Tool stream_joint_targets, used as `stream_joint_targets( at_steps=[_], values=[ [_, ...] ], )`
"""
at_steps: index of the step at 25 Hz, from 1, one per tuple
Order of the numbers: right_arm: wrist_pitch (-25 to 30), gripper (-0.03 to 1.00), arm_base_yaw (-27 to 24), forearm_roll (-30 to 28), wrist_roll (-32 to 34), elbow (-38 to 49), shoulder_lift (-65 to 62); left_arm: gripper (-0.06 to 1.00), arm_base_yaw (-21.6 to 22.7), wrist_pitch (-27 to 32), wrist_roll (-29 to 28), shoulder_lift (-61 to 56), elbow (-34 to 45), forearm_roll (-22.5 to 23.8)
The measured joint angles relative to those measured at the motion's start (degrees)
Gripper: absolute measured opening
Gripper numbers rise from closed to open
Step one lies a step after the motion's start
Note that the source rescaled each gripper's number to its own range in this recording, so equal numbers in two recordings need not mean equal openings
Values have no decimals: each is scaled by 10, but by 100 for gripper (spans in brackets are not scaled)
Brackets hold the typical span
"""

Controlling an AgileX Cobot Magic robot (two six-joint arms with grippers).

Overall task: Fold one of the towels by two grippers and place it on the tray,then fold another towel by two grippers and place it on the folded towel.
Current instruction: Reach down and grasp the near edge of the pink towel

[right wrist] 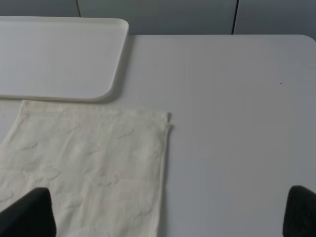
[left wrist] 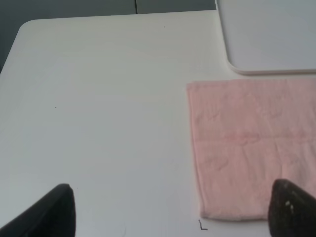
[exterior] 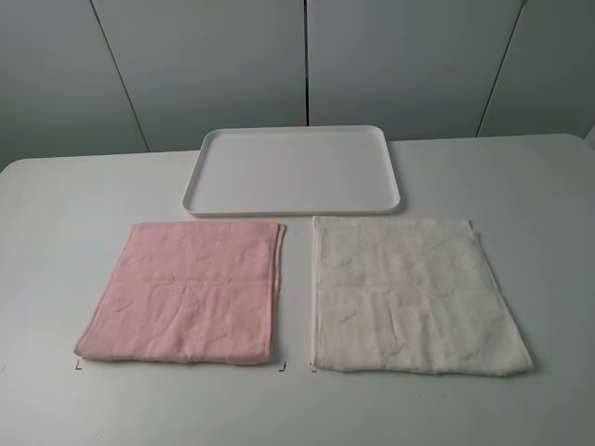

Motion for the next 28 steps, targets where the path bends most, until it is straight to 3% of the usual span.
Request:
stream_joint_targets(
  at_steps=[28],
  values=[
    [0, 100, 0, 0, 0, 0, 0, 100, 0, 0, 0, 0, 0, 0]
  ],
)
